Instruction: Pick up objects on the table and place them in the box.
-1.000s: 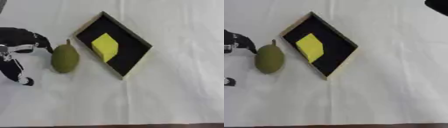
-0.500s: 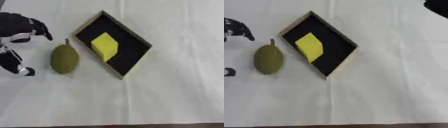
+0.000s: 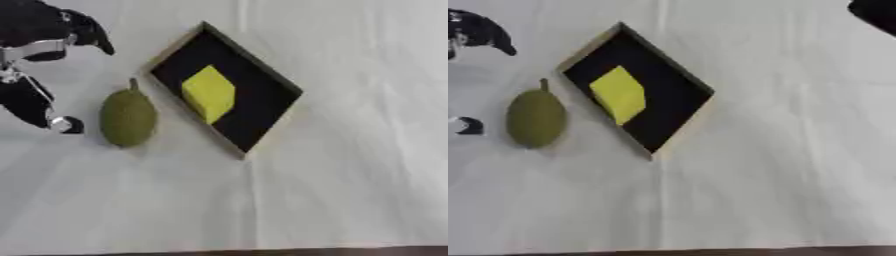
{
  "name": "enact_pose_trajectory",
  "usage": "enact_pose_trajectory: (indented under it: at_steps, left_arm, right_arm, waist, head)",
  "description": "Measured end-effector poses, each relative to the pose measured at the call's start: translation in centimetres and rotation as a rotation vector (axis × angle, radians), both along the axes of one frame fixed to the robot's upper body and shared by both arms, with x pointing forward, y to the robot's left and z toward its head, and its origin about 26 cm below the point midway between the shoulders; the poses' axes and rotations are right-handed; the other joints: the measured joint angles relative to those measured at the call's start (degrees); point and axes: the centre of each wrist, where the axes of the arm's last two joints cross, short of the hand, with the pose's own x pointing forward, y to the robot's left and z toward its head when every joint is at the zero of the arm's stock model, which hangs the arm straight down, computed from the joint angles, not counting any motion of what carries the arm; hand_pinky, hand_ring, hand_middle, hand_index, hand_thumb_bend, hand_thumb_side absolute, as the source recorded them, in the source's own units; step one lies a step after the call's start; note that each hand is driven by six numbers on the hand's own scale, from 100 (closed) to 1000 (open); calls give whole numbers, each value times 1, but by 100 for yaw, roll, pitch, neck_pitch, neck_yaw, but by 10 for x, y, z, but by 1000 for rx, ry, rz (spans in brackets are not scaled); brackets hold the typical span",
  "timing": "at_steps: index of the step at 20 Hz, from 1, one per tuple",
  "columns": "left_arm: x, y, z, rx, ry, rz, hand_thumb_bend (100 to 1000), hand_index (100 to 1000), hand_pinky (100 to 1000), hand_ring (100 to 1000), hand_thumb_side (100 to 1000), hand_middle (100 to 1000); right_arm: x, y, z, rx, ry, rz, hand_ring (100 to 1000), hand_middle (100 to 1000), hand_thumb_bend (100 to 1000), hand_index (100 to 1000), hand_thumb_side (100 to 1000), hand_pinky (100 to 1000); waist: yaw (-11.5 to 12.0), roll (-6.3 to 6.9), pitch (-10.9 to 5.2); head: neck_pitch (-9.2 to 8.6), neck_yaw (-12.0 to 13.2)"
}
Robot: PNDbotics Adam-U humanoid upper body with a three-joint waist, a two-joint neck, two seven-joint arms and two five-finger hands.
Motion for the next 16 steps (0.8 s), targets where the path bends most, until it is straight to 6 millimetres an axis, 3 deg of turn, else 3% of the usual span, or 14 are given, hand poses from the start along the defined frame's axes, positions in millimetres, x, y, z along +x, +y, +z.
enact_pose_trajectory:
  at_steps: [14,16]
  left_arm:
    - [32,-19,-26,-2,103,10,683,898,904,883,259,851]
    - [34,-21,-28,0,105,12,655,876,884,856,250,803]
  right_arm:
    - [1,2,2,6,-3,22,697,647,100,794,661,800]
    - [1,3,1,7,-2,25,697,647,100,794,663,800]
  waist:
    - [-41,9,0]
    - [-44,7,0]
  head:
    - [-2,46]
    - [-3,47]
